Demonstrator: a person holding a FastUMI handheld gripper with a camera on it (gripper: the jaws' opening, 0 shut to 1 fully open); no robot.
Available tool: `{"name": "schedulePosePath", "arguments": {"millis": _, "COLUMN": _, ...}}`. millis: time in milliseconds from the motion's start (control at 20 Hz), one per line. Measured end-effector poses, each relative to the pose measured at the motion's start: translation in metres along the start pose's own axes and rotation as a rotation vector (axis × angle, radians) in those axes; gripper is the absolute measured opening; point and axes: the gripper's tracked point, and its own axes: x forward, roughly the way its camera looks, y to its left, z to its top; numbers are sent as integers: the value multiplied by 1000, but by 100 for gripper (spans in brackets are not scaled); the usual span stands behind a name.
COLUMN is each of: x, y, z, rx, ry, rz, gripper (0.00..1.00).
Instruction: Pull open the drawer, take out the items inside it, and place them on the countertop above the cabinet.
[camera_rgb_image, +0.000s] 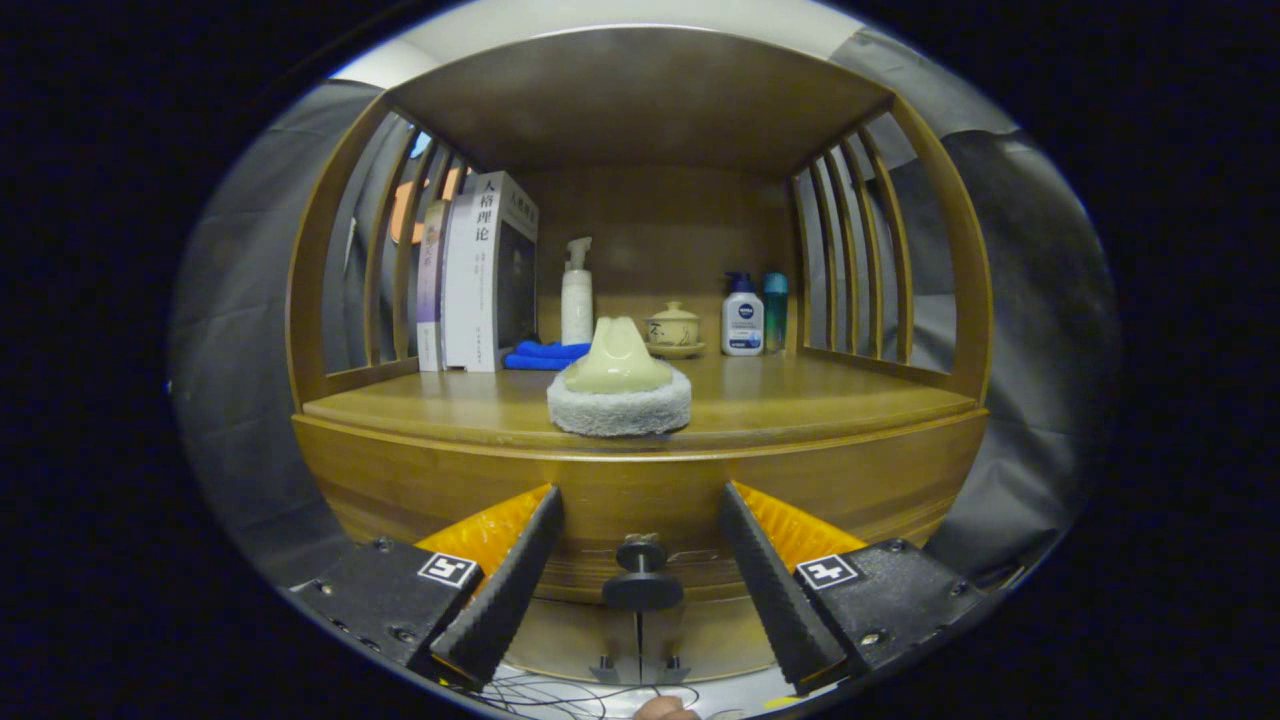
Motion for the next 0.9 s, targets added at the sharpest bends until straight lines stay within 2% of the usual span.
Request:
{"name": "schedulePosePath", "arguments": {"millis": 450, "x": -34, "y": -17, "z": 16, "rx": 23, "ry": 0, "rz": 48, "gripper": 100}}
{"name": "schedulePosePath", "arguments": {"millis": 650, "x": -75, "y": -27, "z": 16, "rx": 52, "ry": 3, "rz": 67, "gripper": 100}}
{"name": "schedulePosePath", "arguments": {"millis": 900, "x": -134, "y": -28, "z": 0, "rx": -5, "ry": -37, "rz": 60, "gripper": 100}}
